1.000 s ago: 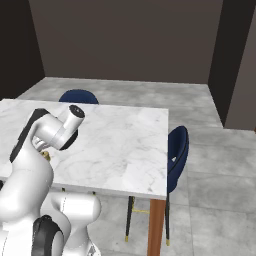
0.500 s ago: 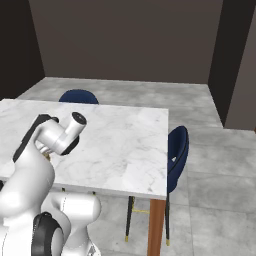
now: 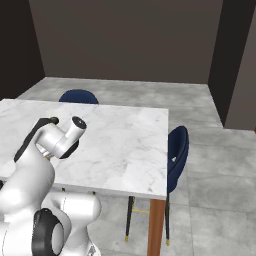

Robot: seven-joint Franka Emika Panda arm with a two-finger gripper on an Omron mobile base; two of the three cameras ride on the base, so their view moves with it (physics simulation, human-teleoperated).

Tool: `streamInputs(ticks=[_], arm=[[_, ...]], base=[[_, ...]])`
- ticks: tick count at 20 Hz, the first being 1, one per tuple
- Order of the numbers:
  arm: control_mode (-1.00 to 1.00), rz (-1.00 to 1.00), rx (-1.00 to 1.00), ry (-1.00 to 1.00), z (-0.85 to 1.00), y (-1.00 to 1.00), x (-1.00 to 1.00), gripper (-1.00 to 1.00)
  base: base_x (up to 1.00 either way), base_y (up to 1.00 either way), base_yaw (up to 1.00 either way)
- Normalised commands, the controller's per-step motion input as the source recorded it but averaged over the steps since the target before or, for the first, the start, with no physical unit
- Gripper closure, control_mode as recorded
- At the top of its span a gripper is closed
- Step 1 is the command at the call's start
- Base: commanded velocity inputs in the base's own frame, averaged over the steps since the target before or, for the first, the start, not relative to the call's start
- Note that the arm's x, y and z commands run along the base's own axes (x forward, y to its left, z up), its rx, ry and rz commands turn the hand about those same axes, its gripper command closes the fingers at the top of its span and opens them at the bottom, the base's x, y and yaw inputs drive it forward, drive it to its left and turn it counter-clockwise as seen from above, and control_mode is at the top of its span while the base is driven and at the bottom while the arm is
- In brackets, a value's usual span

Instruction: Pick the candle and candle from the dining table and place them in the open cabinet. Close the cabinet after placing the objects.

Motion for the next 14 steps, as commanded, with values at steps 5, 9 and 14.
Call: streamInputs(ticks=[5,9,14], arm=[[-1.0,0.07,0.0,-0.02,-0.26,0.23,0.17,-1.0],[-1.0,0.08,0.0,-0.06,-0.27,0.3,0.25,-1.0],[-1.0,0.08,0.0,-0.06,-0.27,0.31,0.29,-1.0]], base=[[0.0,0.0,0.0],[0.0,0.0,0.0],[0.0,0.0,0.0]])
